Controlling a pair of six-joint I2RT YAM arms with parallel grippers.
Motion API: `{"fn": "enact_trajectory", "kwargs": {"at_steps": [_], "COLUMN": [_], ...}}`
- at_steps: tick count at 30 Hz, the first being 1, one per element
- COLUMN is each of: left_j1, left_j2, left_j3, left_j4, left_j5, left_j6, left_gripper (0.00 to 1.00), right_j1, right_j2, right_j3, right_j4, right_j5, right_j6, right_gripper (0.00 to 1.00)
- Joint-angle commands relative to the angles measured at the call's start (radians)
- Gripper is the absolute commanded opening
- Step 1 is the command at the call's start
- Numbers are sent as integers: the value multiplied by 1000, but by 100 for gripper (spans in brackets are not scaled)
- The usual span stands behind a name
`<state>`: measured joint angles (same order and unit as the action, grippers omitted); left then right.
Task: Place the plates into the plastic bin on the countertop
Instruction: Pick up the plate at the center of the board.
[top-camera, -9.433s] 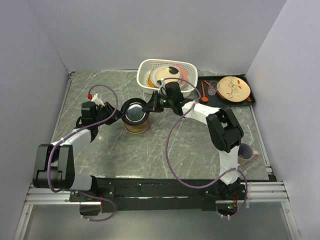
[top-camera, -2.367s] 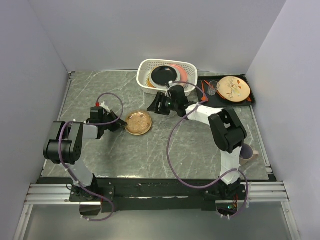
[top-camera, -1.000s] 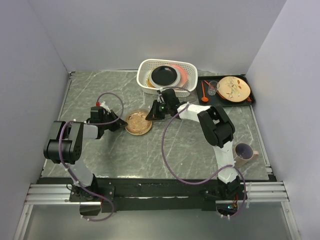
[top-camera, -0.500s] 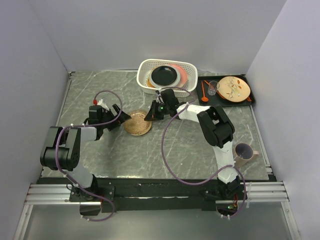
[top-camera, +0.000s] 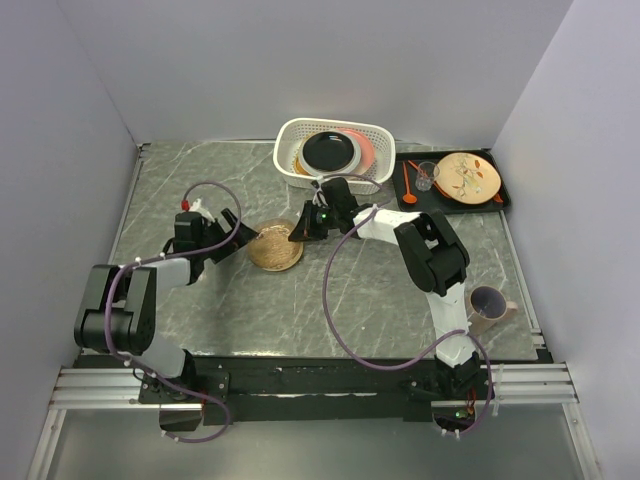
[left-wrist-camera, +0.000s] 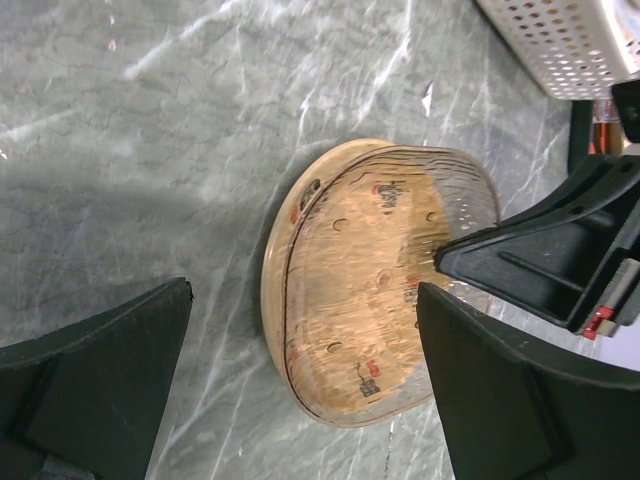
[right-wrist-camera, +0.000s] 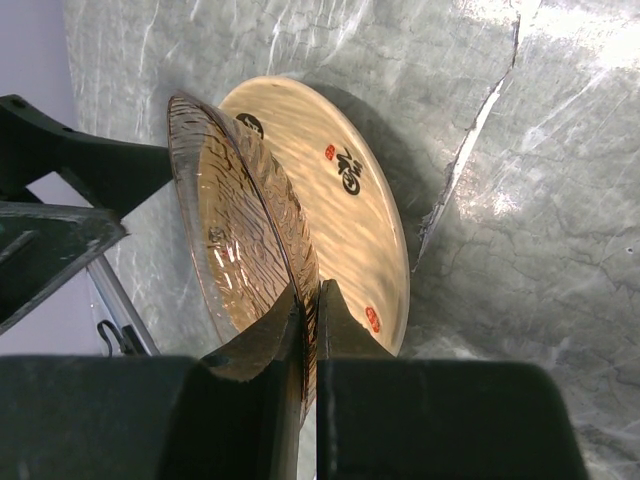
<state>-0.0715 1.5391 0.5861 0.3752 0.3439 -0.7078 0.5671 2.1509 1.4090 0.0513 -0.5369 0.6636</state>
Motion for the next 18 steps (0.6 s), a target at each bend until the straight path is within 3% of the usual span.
{"fn": "enact_trajectory", "kwargs": {"at_steps": [1, 18], "left_j1": [-1, 2], "left_j2": [-62, -132], "left_j3": [-11, -25], "left_j4": [7, -15], "left_j5": [-23, -82], "left_j6": [18, 14], "left_gripper": [99, 99], "right_j1": [8, -52], "right_j2": [-68, -141], "right_j3": [22, 76], "right_j4": [33, -16], "right_j5": [-12, 37], "right_j6": [-9, -35], "right_gripper": [0, 0]}}
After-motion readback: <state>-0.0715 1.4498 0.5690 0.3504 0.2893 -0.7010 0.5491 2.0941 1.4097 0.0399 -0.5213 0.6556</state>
